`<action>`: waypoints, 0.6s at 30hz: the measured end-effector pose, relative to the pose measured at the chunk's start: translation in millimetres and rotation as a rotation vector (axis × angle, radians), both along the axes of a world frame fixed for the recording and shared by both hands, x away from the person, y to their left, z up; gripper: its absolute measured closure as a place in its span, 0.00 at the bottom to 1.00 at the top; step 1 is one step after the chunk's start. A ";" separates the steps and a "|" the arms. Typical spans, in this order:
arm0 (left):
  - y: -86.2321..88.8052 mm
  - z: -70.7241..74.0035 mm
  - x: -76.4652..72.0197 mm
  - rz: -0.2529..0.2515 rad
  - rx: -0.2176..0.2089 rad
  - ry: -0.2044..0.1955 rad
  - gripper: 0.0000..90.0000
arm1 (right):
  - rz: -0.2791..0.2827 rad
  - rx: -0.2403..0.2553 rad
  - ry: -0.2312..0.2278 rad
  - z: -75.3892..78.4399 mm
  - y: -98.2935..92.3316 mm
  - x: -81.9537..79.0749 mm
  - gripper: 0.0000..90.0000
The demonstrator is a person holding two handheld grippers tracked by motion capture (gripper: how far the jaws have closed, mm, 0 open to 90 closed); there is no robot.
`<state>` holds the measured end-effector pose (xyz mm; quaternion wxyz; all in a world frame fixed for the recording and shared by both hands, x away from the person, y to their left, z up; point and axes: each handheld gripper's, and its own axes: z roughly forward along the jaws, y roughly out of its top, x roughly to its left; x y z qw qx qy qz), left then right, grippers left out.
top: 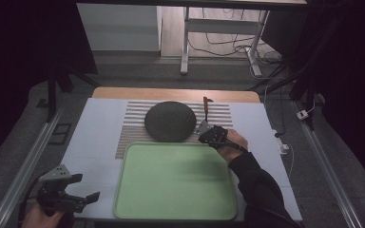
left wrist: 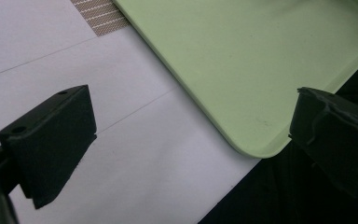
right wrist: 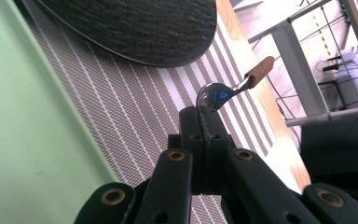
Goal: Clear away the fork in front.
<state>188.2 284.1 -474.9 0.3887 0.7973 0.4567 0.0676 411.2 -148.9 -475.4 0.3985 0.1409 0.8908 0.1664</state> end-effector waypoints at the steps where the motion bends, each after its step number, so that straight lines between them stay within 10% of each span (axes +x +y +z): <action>1: -0.1 0.0 0.0 -0.002 0.001 0.000 0.00 | 0.001 0.016 -0.001 1.5 -0.8 -1.9 1.00; 18: 0.0 1.4 -1.6 -0.019 -0.014 -0.030 0.00 | 0.067 0.310 0.107 37.2 -22.2 -39.1 1.00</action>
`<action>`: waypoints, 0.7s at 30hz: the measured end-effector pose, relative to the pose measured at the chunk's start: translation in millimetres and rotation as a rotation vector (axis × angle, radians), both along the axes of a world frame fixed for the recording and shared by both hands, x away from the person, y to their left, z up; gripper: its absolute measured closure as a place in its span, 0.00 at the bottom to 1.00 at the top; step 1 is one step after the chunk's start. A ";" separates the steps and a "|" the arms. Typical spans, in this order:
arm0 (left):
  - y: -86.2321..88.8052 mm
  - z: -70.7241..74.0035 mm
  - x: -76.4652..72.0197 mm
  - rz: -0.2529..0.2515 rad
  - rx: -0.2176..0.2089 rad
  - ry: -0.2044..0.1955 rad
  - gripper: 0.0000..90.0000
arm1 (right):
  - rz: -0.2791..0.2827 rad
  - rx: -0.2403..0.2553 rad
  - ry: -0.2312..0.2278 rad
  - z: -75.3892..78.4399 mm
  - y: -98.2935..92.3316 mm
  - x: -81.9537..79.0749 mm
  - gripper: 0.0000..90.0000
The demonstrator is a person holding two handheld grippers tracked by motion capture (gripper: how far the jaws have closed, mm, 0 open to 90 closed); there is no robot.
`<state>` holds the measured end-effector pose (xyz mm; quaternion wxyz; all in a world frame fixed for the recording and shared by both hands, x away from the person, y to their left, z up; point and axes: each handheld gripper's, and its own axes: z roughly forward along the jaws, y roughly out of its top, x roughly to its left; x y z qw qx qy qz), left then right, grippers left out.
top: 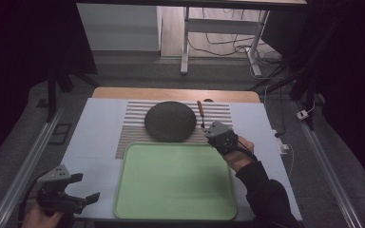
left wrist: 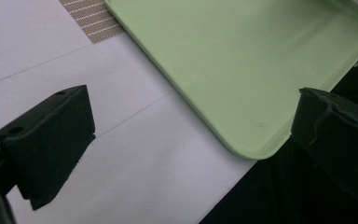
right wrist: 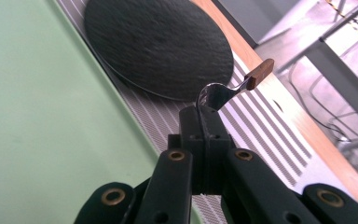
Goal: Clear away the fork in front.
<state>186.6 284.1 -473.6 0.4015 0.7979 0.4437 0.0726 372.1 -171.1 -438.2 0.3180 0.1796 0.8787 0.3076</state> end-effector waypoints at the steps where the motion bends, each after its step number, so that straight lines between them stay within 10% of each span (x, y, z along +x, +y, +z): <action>1: -0.1 0.2 -0.1 0.000 -0.001 -0.002 0.00 | 0.005 0.024 0.002 1.5 -1.6 -2.4 1.00; 21: -10.7 1.6 3.2 -0.056 -0.022 -0.024 0.00 | 0.141 0.305 0.204 15.8 -25.3 -43.1 1.00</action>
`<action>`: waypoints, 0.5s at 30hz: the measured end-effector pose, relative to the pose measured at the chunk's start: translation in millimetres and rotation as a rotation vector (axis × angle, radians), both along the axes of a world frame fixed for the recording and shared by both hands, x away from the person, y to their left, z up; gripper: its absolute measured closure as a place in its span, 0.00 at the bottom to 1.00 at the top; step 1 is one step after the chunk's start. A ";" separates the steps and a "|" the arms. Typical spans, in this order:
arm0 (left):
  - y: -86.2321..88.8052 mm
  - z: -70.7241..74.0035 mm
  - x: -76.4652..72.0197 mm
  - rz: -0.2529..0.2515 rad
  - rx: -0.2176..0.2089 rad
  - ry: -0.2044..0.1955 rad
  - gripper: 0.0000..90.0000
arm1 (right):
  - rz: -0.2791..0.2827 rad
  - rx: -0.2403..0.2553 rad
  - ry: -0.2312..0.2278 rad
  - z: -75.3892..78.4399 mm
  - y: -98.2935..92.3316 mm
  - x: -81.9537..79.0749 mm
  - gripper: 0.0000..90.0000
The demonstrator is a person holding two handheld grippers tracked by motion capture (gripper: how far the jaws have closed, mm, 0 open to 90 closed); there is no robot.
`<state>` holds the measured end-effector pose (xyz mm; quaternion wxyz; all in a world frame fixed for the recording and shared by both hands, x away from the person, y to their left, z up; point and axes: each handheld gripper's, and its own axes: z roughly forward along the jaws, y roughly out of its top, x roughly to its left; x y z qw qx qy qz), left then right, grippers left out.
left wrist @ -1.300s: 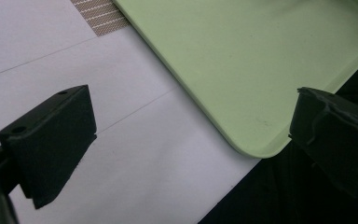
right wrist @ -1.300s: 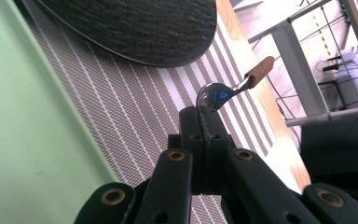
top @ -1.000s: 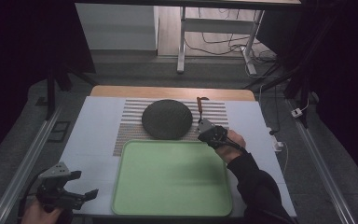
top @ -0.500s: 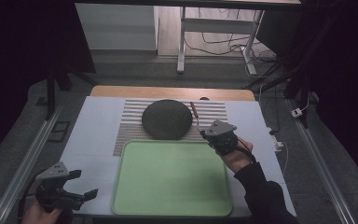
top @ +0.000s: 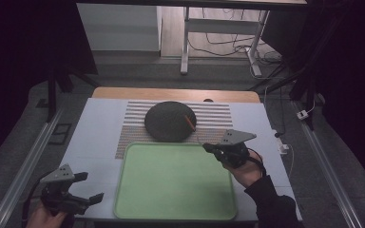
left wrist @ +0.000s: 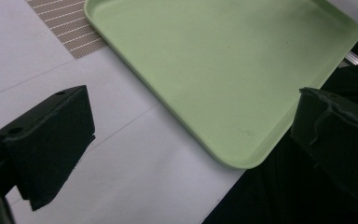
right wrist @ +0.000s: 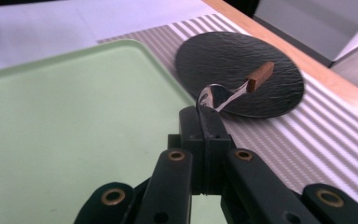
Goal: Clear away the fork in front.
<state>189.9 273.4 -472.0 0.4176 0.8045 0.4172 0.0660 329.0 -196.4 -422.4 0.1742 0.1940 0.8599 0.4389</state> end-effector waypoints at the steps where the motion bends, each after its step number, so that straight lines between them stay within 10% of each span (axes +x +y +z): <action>1: -1.3 0.1 0.6 -0.004 -0.001 0.001 0.00 | 0.008 0.009 0.008 -0.3 -0.7 -2.3 1.00; 15: -23.0 2.0 20.4 -0.121 -0.019 -0.004 0.00 | 0.141 0.077 0.090 -4.4 -6.3 -34.9 1.00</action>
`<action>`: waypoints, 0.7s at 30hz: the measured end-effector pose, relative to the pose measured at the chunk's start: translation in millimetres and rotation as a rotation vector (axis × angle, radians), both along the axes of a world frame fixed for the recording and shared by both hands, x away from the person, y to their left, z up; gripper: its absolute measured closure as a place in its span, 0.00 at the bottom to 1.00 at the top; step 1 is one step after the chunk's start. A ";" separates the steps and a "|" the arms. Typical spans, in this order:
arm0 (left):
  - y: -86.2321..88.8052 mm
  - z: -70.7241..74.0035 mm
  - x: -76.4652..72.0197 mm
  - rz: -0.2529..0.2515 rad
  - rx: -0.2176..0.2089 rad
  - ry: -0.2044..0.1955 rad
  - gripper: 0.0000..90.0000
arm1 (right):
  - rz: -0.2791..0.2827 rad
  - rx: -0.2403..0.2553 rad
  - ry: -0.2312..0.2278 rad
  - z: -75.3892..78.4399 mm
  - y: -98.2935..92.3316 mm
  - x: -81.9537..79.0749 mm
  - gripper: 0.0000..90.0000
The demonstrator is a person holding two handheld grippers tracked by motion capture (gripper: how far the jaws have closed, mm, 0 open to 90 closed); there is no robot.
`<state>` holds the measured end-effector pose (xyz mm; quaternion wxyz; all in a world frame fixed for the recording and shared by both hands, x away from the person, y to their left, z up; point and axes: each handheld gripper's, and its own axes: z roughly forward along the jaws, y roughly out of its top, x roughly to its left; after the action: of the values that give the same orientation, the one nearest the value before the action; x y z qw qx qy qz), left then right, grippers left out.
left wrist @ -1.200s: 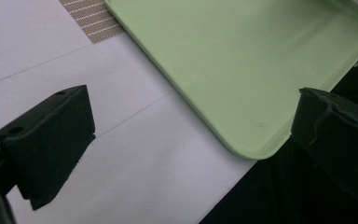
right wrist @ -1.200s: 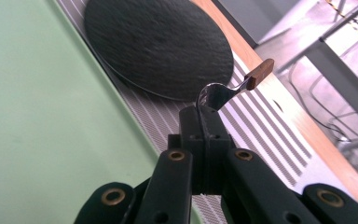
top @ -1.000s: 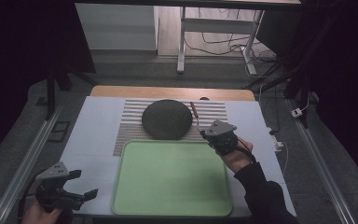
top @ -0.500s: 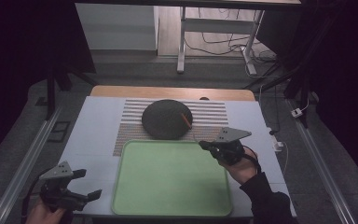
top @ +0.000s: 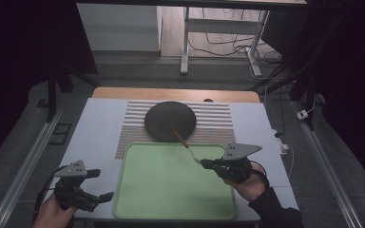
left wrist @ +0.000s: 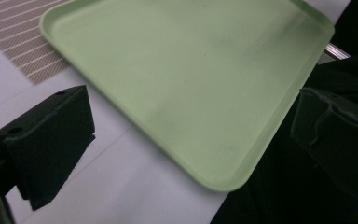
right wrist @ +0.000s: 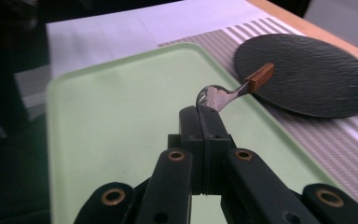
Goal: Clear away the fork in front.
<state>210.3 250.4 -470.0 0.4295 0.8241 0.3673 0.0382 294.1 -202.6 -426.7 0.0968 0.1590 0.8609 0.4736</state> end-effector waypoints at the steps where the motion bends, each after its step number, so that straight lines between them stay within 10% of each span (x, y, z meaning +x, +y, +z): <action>1: -2.1 0.4 2.2 -0.011 -0.001 -0.002 0.00 | 0.008 0.007 0.009 -0.6 -0.7 -1.6 1.00; 21: -64.5 8.0 54.9 -0.226 0.075 -0.082 0.00 | 0.176 0.095 0.093 -3.4 -9.8 -29.8 1.00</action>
<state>265.2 185.9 -462.0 0.4147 0.8734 0.2526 0.0368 264.3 -212.5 -430.1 0.0073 0.1090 0.8517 0.5125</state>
